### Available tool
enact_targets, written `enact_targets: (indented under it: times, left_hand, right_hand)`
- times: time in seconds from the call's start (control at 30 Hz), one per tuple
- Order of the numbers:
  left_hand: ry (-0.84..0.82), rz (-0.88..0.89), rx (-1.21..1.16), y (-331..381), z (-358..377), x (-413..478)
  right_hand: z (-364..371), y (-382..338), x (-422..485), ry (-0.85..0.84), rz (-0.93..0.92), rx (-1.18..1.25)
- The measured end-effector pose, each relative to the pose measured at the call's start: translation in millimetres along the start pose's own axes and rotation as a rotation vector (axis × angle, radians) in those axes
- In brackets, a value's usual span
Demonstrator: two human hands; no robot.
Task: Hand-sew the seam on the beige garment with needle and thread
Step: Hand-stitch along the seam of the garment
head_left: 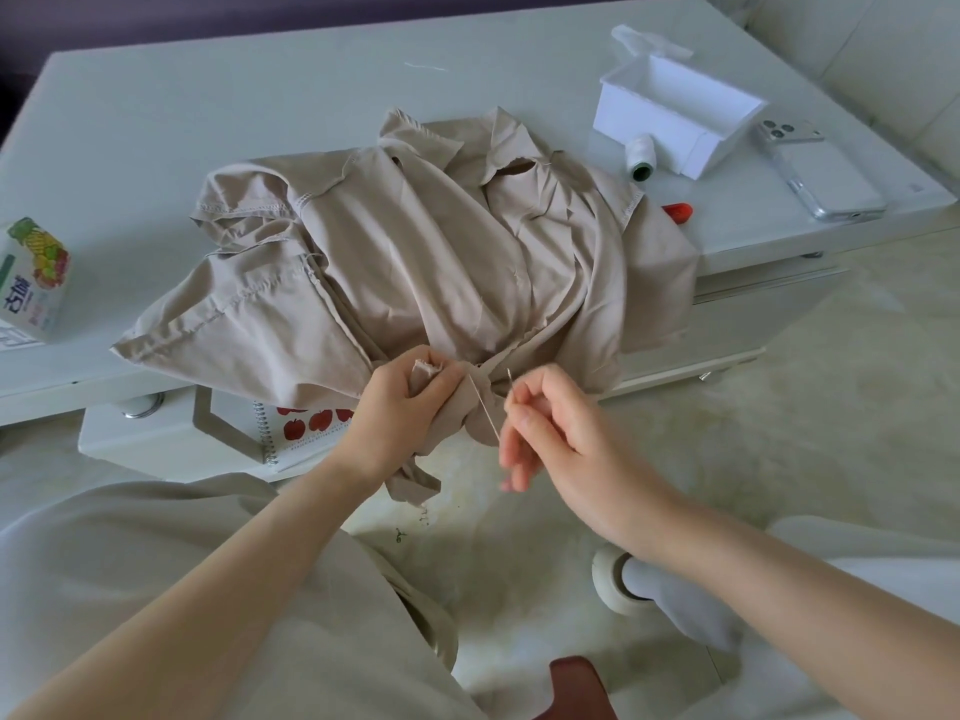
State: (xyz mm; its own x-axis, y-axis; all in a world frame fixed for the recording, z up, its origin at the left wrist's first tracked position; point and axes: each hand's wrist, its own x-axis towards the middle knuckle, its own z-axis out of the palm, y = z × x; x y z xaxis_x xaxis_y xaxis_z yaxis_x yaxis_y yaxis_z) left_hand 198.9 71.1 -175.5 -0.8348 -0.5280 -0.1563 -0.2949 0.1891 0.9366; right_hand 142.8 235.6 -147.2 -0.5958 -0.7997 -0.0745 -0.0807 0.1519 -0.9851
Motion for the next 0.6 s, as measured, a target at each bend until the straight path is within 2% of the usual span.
enact_targets:
  times: [0.33,0.5,0.6]
  left_hand:
    - [0.122,0.033,0.010,-0.6,-0.4,4.1]
    - [0.084,0.045,0.036,-1.8,1.2,1.5]
    - [0.075,0.039,0.007,0.6,0.6,0.1]
  right_hand:
    - [-33.1,41.7,-28.5,0.027,0.359,-0.165]
    - [-38.0,50.8,-30.2,0.069,0.393,-0.199]
    - [-36.8,49.8,-25.5,0.125,0.316,-0.226]
